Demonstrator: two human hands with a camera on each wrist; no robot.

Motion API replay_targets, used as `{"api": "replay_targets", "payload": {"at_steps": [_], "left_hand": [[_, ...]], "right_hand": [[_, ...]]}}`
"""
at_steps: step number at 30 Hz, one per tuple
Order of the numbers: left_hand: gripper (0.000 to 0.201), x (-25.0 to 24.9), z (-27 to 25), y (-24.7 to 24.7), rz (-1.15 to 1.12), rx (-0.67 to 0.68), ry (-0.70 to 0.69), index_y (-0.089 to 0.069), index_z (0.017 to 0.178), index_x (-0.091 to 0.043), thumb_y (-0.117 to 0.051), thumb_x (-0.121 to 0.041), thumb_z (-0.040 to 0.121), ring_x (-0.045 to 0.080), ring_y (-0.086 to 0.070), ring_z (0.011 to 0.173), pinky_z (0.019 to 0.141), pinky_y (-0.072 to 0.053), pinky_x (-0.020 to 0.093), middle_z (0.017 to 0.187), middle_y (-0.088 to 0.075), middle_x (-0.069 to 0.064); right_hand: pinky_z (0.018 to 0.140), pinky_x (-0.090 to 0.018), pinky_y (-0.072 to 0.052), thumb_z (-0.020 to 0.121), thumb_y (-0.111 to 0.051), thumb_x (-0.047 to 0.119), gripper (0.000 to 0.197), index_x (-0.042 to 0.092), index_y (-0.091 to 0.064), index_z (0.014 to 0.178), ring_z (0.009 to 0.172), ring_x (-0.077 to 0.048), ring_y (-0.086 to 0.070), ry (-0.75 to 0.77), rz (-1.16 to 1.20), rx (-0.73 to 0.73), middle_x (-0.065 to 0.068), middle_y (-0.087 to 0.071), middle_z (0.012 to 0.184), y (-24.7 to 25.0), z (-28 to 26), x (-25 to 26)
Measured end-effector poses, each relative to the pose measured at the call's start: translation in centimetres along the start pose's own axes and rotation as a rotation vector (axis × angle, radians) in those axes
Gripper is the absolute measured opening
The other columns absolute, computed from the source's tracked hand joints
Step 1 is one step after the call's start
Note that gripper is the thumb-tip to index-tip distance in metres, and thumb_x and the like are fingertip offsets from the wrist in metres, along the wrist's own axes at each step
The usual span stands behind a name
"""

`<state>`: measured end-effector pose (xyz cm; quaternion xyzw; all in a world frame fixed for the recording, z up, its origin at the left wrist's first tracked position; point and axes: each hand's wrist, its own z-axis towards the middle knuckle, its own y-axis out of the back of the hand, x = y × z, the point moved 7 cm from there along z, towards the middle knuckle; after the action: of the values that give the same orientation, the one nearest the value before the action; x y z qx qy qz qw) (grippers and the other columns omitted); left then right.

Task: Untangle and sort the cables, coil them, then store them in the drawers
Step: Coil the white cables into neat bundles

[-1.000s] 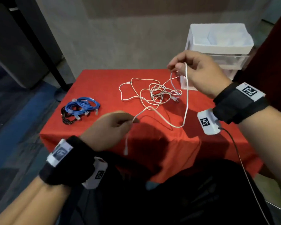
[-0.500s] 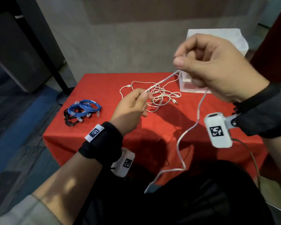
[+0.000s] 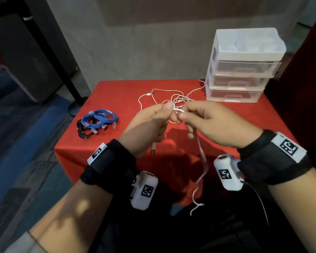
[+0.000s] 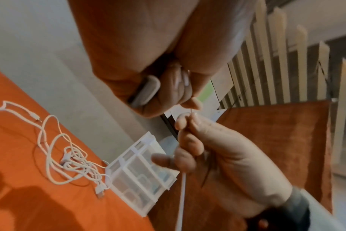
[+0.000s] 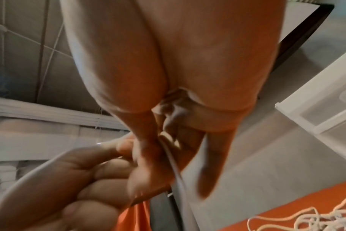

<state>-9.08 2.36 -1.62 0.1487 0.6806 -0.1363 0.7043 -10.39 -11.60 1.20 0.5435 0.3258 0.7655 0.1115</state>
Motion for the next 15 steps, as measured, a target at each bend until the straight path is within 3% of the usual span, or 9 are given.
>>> {"api": "replay_targets", "payload": {"at_steps": [1,3,5,7,9,10,12,13,15], "left_hand": [[0.035,-0.1,-0.2,-0.2,-0.04,0.022,0.023,-0.055,0.082,-0.015,-0.041,-0.035,0.108,0.01,-0.014,0.052,0.046,-0.013,0.023,0.063,-0.022,-0.003],[0.033,0.0,-0.8,-0.2,-0.087,0.052,0.081,-0.053,0.084,-0.015,-0.04,-0.033,0.108,0.01,-0.014,0.053,0.049,-0.011,0.026,0.064,-0.023,-0.004],[0.03,0.2,-1.3,0.0,-0.149,0.079,0.128,-0.05,0.082,-0.017,-0.04,-0.03,0.107,0.009,-0.014,0.053,0.049,-0.01,0.026,0.065,-0.022,-0.004],[0.027,-0.1,-1.6,0.1,-0.3,0.099,0.127,-0.05,0.082,-0.019,-0.04,-0.029,0.105,0.007,-0.015,0.051,0.045,-0.013,0.022,0.066,-0.023,-0.006],[0.026,-0.9,-1.5,0.4,-0.512,0.073,0.084,-0.049,0.084,-0.021,-0.038,-0.03,0.106,0.004,-0.026,0.048,0.042,-0.022,0.017,0.068,-0.041,-0.008],[0.027,-1.3,-1.3,0.8,-0.585,0.038,0.052,-0.047,0.084,-0.021,-0.038,-0.031,0.107,0.002,-0.038,0.051,0.044,-0.032,0.016,0.078,-0.057,-0.008],[0.028,-1.5,-0.8,1.2,-0.628,-0.034,-0.018,-0.045,0.084,-0.02,-0.036,-0.032,0.108,0.005,-0.068,0.084,0.063,-0.055,0.023,0.119,-0.071,-0.001],[0.029,-1.4,-0.6,1.2,-0.581,-0.062,-0.055,-0.045,0.084,-0.018,-0.035,-0.032,0.109,0.011,-0.069,0.107,0.078,-0.06,0.033,0.132,-0.066,0.003],[0.032,-0.8,-0.5,1.1,-0.326,-0.133,-0.11,-0.047,0.084,-0.017,-0.034,-0.031,0.11,0.018,-0.062,0.125,0.096,-0.055,0.048,0.139,-0.061,0.005]], "right_hand": [[0.06,-0.026,-0.046,0.103,-0.058,0.021,0.017,0.018,-0.07,0.091,0.057,-0.011,-0.055,-0.016,0.024,-0.083,0.008,-0.06,0.065,0.8,0.1,-0.4],[0.058,-0.016,-0.041,0.101,-0.063,0.024,0.018,0.016,-0.073,0.088,0.056,-0.001,-0.051,-0.028,0.053,-0.267,0.011,-0.063,0.065,3.0,0.1,-1.2],[0.067,-0.019,-0.044,0.097,-0.068,0.031,0.021,0.014,-0.075,0.087,0.067,0.0,-0.058,-0.048,0.081,-0.412,0.004,-0.073,0.077,4.7,-0.1,-2.6],[0.07,-0.027,-0.045,0.097,-0.067,0.033,0.023,0.014,-0.073,0.085,0.068,-0.003,-0.059,-0.083,0.016,-0.448,0.005,-0.072,0.077,4.7,-0.2,-4.1],[0.062,-0.027,-0.039,0.099,-0.063,0.03,0.021,0.019,-0.072,0.084,0.061,0.0,-0.053,-0.129,-0.126,-0.355,0.018,-0.065,0.067,2.8,-0.4,-5.5],[0.06,-0.024,-0.036,0.099,-0.061,0.029,0.02,0.022,-0.072,0.084,0.058,0.002,-0.051,-0.154,-0.17,-0.281,0.022,-0.061,0.063,1.3,-0.8,-5.9],[0.058,-0.018,-0.035,0.1,-0.059,0.028,0.02,0.027,-0.07,0.084,0.057,0.004,-0.05,-0.134,-0.201,-0.11,0.02,-0.058,0.06,-2.2,-1.9,-5.4],[0.058,-0.015,-0.034,0.101,-0.058,0.028,0.021,0.029,-0.068,0.082,0.057,0.004,-0.049,-0.083,-0.213,-0.034,0.018,-0.056,0.059,-3.8,-2.5,-4.3],[0.056,-0.016,-0.034,0.101,-0.057,0.029,0.025,0.027,-0.06,0.076,0.055,-0.002,-0.048,-0.001,-0.232,0.053,0.008,-0.052,0.057,-5.6,-3.5,-2.0]]}}
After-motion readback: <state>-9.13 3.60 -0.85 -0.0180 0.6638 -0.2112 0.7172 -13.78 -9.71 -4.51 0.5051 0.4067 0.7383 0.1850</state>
